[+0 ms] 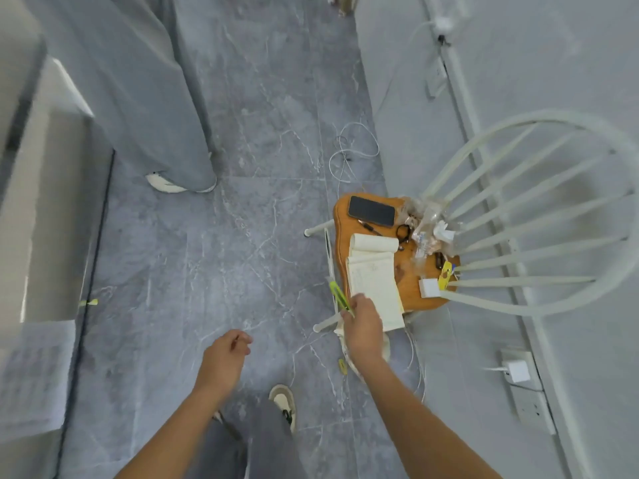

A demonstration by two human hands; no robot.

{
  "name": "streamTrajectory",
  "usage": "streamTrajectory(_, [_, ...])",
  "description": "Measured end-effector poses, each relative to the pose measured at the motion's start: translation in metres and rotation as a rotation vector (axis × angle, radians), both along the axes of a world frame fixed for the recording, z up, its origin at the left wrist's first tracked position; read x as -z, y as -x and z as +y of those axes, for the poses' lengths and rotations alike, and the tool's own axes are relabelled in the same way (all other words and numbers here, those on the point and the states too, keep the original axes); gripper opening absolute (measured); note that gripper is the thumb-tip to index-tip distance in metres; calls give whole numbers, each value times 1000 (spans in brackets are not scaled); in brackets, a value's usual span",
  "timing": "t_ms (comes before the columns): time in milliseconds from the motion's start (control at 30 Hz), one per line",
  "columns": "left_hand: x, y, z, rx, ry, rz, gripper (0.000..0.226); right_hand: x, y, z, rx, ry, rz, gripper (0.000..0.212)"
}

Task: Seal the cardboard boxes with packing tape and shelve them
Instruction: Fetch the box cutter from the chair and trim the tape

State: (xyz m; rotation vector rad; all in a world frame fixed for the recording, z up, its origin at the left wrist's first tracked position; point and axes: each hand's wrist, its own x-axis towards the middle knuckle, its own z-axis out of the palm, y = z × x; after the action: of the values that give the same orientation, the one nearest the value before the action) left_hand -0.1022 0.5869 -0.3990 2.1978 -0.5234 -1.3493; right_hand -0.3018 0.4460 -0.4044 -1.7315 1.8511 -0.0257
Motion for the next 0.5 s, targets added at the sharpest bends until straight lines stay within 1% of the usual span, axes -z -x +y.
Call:
streamTrajectory(100, [-42,-28,23,-116,33,4,30,-47,-39,42,-142,-61,-19,15])
streamTrajectory(200, [-82,-66,56,-243,68,1,33,-86,-93,78,-280,-126,-54,15])
streamTrajectory(300, [-125,-115,96,-435,168,-20,36,-124,-161,112,-500,-77,-114,10])
streamTrajectory(367, [-156,-153,127,-528,244,-70,36,-146,-208,136,-629,-75,-209,11])
streamTrajectory(500, [-211,-224,203,-760,352,-197,35,-188,-304,182,-851,-18,-297,10])
